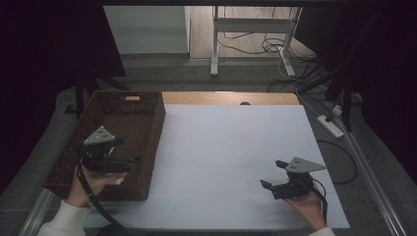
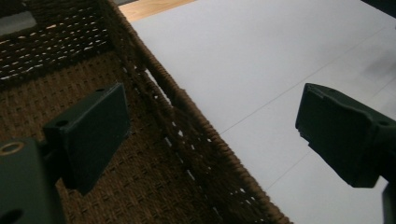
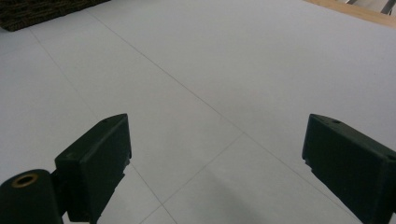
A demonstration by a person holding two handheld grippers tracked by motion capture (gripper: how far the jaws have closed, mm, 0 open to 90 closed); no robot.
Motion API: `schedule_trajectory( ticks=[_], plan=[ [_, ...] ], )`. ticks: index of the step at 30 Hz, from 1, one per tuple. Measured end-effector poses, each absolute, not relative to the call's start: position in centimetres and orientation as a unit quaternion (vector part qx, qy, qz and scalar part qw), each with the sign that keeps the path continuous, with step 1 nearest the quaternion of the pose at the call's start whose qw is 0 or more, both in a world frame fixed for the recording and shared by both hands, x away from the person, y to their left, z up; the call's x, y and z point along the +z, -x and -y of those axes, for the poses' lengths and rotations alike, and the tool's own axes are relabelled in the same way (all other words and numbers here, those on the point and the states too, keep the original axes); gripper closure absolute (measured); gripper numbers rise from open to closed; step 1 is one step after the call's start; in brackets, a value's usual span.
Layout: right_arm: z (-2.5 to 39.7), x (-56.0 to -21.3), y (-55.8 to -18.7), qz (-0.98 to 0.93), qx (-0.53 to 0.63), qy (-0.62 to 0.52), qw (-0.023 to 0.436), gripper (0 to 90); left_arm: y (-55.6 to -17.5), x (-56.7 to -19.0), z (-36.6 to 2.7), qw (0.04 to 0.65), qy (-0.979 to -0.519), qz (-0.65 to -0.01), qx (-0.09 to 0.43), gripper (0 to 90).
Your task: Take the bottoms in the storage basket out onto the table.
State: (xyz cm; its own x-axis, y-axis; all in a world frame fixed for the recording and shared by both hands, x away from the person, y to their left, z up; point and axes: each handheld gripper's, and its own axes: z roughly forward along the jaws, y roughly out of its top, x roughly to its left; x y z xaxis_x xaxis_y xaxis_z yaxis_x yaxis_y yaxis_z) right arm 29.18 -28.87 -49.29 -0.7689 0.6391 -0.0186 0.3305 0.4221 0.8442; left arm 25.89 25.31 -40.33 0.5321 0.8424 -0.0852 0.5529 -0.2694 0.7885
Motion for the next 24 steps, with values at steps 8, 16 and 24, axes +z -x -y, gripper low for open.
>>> schedule_trajectory(
  ticks=[8,16,24],
  plan=[
    [28.9,-49.4,-29.2,-0.827,0.448,-0.295,0.170,8.1,-26.5,-40.3,-26.2,0.395,-0.773,-0.462,0.182,9.1],
    [28.8,-49.5,-29.3,-0.828,0.446,-0.295,0.168,8.1,-27.3,-40.1,-27.4,0.378,-0.770,-0.478,0.191,9.1],
    [28.8,-49.6,-29.3,-0.830,0.444,-0.295,0.166,8.1,-27.9,-40.6,-29.0,0.376,-0.760,-0.497,0.184,9.2]
  ],
)
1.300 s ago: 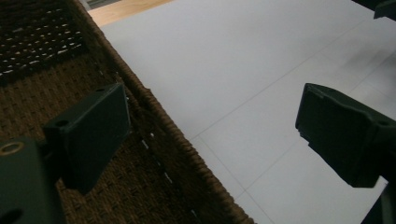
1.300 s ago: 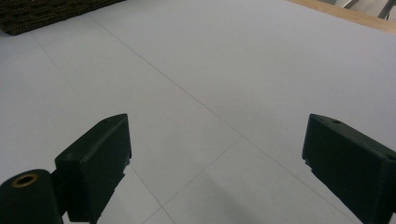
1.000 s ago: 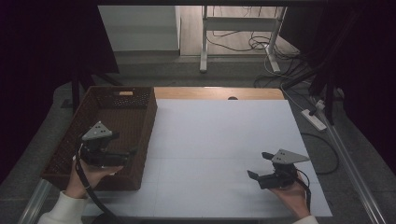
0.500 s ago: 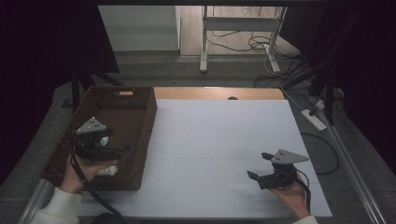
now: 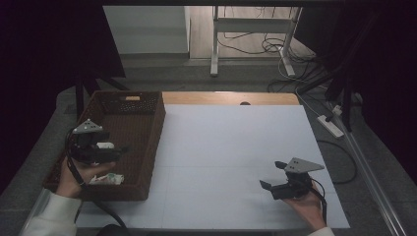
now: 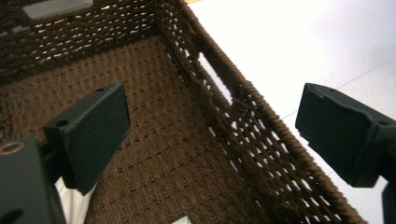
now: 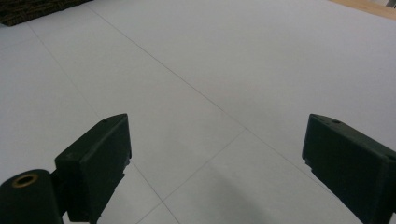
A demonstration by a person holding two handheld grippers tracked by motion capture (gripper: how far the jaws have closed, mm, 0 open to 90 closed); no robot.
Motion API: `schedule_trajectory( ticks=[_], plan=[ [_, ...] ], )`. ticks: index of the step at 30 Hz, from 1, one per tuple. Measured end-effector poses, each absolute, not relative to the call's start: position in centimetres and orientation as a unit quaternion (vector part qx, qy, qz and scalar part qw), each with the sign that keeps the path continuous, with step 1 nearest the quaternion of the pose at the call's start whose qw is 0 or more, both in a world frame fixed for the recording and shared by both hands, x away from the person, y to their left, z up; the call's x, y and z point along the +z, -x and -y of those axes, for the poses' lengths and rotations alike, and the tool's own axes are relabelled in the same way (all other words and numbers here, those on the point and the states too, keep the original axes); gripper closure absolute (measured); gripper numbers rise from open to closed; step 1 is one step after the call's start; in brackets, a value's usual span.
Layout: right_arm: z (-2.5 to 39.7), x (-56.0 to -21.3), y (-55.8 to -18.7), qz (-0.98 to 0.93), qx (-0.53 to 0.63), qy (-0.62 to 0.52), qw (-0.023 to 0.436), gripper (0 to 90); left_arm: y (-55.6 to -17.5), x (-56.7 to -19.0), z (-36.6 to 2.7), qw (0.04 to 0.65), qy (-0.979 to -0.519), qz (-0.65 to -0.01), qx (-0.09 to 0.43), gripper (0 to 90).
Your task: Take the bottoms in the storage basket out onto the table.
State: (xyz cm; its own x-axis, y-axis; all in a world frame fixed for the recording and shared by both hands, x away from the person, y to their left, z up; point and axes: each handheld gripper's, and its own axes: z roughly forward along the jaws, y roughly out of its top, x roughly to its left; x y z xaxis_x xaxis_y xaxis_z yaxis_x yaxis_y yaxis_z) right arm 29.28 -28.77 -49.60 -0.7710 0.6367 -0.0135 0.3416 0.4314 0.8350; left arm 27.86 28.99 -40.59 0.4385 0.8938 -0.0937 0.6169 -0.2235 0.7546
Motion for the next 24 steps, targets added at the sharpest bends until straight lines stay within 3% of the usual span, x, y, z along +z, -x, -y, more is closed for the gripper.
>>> schedule_trajectory(
  ticks=[24],
  plan=[
    [28.7,-49.7,-29.3,-0.832,0.441,-0.294,0.164,8.1,-29.2,-40.9,-31.6,0.345,-0.755,-0.526,0.185,9.2]
  ],
)
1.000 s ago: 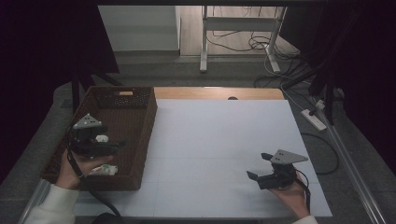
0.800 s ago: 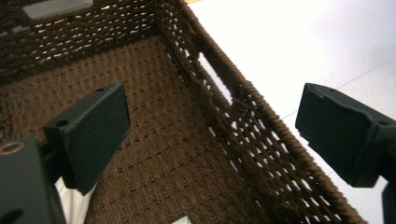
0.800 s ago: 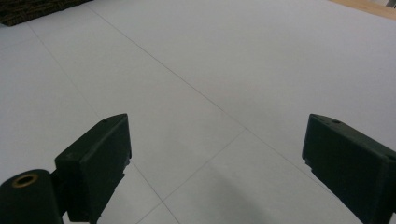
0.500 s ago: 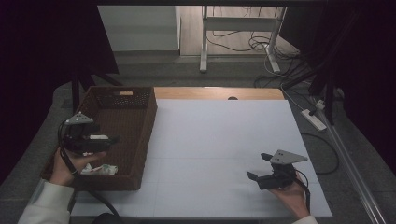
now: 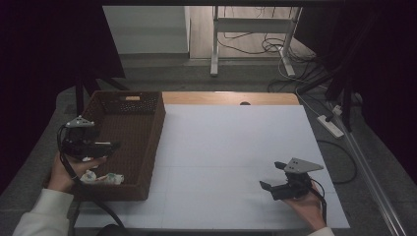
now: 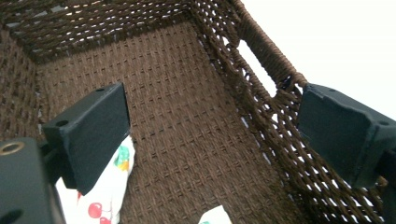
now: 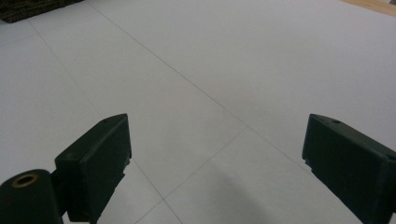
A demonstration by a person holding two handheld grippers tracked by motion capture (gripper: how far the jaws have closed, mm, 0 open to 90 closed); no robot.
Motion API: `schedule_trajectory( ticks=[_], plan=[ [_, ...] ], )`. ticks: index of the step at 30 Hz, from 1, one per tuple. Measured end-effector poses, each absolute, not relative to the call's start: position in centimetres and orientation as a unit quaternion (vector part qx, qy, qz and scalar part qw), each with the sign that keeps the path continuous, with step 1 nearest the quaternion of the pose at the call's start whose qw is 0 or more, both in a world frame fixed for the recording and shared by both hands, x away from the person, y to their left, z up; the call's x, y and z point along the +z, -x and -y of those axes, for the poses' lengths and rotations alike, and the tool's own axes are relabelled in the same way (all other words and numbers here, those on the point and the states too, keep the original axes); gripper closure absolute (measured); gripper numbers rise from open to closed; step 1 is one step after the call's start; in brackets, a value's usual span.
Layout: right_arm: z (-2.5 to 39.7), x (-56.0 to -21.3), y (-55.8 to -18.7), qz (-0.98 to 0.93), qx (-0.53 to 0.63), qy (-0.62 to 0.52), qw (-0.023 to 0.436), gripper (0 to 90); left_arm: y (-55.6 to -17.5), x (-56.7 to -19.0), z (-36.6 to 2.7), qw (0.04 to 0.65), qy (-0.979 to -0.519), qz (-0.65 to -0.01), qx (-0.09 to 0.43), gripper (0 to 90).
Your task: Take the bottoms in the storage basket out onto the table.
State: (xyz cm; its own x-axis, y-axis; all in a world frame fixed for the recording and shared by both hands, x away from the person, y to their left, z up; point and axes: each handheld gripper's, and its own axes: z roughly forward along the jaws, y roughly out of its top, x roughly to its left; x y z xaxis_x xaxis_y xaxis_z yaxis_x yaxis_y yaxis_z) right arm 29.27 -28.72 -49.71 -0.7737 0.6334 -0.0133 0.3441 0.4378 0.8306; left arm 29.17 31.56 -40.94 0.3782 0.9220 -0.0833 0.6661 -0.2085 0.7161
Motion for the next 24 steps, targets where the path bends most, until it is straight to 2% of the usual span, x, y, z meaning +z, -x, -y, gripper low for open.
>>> schedule_trajectory(
  ticks=[24],
  plan=[
    [28.6,-49.9,-29.3,-0.834,0.439,-0.293,0.159,8.1,-30.9,-42.4,-34.3,0.307,-0.745,-0.567,0.172,9.1]
  ],
)
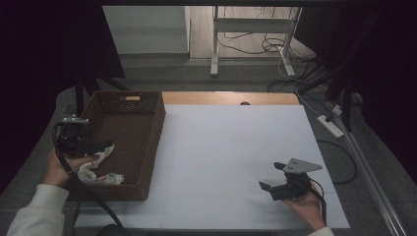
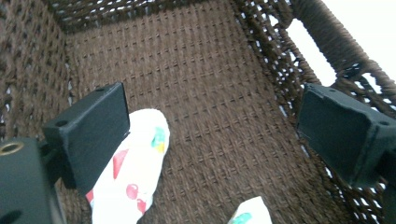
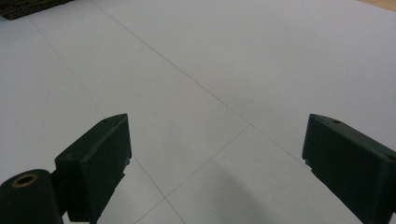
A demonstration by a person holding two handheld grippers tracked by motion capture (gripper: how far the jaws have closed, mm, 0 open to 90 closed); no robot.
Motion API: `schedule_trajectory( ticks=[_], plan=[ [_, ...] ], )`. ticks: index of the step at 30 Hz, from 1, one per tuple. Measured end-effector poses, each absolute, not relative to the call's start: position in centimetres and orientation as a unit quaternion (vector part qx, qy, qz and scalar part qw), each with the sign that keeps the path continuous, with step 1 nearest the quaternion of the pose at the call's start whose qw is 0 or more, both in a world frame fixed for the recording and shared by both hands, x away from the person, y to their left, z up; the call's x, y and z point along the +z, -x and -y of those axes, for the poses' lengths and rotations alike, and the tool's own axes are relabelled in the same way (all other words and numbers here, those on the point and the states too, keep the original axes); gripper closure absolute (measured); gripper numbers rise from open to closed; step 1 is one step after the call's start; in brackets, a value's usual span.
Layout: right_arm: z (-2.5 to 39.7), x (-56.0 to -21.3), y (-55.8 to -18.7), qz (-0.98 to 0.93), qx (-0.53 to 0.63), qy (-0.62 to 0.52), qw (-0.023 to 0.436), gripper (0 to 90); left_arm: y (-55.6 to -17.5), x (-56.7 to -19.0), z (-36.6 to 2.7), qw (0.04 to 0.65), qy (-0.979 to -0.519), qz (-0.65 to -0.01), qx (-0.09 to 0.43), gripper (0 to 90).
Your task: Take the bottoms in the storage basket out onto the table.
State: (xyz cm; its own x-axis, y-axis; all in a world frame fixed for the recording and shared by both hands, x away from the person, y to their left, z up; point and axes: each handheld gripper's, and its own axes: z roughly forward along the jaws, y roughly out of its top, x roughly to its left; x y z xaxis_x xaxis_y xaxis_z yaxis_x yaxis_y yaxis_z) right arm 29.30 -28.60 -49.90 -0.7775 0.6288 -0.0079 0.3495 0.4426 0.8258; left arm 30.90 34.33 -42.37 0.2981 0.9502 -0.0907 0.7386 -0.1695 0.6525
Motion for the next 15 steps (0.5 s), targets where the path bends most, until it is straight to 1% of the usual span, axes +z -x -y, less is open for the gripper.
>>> schedule_trajectory(
  ticks=[15],
  plan=[
    [28.5,-50.0,-29.3,-0.836,0.438,-0.293,0.156,8.1,-32.3,-43.9,-35.9,0.272,-0.736,-0.600,0.156,9.0]
  ],
)
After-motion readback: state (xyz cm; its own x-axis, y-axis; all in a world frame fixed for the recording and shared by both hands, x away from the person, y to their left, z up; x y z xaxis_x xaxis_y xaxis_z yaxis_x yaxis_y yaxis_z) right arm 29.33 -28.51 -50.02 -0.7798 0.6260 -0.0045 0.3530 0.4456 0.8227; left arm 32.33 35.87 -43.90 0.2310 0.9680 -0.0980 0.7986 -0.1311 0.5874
